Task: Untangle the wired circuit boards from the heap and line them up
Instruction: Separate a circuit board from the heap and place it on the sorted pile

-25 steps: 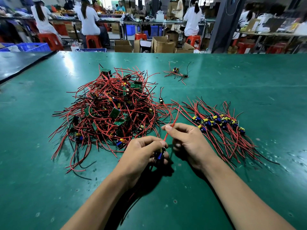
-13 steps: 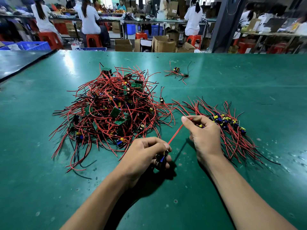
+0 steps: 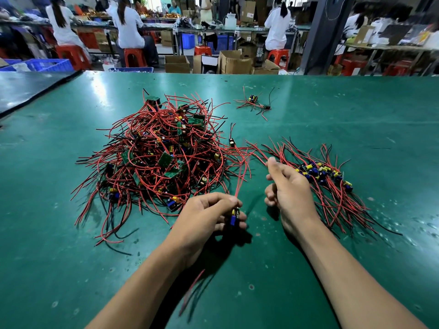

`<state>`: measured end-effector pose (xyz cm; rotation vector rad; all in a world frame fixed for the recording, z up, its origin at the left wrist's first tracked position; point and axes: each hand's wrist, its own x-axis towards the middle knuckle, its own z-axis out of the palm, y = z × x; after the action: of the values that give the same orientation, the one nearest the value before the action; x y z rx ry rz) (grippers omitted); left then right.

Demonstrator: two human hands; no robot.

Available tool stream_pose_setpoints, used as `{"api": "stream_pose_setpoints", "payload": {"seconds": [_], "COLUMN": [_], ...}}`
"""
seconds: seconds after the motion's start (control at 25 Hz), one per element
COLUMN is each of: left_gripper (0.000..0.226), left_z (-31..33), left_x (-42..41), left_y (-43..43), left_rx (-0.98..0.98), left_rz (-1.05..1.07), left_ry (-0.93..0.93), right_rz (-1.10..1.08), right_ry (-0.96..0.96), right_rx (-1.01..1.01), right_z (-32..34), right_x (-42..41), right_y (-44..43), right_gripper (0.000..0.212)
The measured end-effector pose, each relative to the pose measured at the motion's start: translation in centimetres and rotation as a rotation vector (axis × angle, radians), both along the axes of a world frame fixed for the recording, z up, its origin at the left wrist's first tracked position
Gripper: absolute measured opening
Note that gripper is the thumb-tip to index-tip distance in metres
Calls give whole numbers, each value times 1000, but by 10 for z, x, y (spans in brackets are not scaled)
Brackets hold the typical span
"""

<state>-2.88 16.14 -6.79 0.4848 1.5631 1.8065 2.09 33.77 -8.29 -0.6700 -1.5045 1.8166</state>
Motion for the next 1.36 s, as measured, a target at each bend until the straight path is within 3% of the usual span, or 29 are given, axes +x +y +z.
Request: {"api": "stream_pose_setpoints", "payload": {"seconds": [0.28,0.48,0.6,0.8,0.88,1.0,1.2,1.28,1.36], "left_gripper": [61,66,67,79,76,71,27,13,19], "left_z": [0,5,3,-11,-13,-13,-16,-15,-14], "left_x": [-3,-7,-9,-7,-9,-9,-5,-2,-2], "left_y": [6,16,17,10,9,8,10,9,6], "left_rx": [24,-15,-45,43,42,-10,2,9,-58], "left_rz": [28,26,-9,-7,-4,-12,72,136,246], "left_ry": [-154,-179,-176,-92,-82,-65,-18,82,268], "right_rz": [87,244,301,-62,-224,-383,35,59,-15], "right_ry": [-106,-220,-204,-235,-282,-513,-583,-698,-799], "right_rx": [19,545,624,614,666,931,1131,1177,1150], "right_z": [7,10,10,9,12,13,7,2,3], "right_x": [8,15,16,15,20,26,17,16,18], "right_y": [-8,-35,-41,-20,-4,8,-20,-23,-18], "right_gripper": [27,33,30,16,15,33,23,25,30]}}
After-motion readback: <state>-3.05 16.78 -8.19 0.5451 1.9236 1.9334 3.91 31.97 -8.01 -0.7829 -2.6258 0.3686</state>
